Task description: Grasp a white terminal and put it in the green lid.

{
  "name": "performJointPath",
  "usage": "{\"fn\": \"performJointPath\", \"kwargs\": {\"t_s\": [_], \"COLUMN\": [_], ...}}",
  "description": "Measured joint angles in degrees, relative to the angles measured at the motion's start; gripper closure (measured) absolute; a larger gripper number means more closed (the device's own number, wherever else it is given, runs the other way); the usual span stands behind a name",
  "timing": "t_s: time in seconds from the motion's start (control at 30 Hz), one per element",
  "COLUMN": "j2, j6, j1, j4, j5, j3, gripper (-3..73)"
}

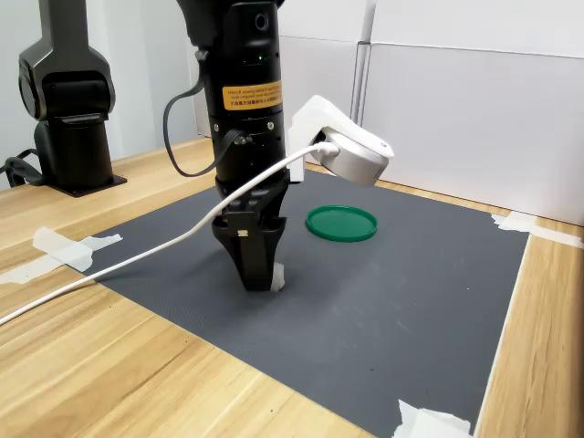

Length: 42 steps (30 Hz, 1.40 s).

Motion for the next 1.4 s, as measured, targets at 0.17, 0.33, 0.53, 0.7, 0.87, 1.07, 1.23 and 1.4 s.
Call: {"fn": "performJointPath", "kwargs": {"t_s": [0.17, 0.33, 0.53, 0.7, 0.87, 1.07, 1.23, 1.4], "j2": [0.0, 1.5, 1.9, 0.6, -2.4, -5.1, -5.7, -5.7], "j6": [-0.2, 0.5, 1.3, 1.0, 0.1, 2.7, 4.9, 5.4], "j1": [0.0, 0.0, 0.0, 0.0, 2.9, 10.7, 16.9, 22.8], "j4": [0.0, 0.0, 0.0, 1.8, 2.4, 2.4, 2.4, 2.0], "j5": [-0.5, 0.3, 0.6, 0.5, 1.6, 6.6, 11.1, 12.9], "j3": [0.0, -0.1, -0.1, -0.1, -1.4, -5.1, -8.5, -8.8], "gripper": [7.1, 24.2, 52.0, 60.0, 59.9, 59.9, 59.9, 59.9]}}
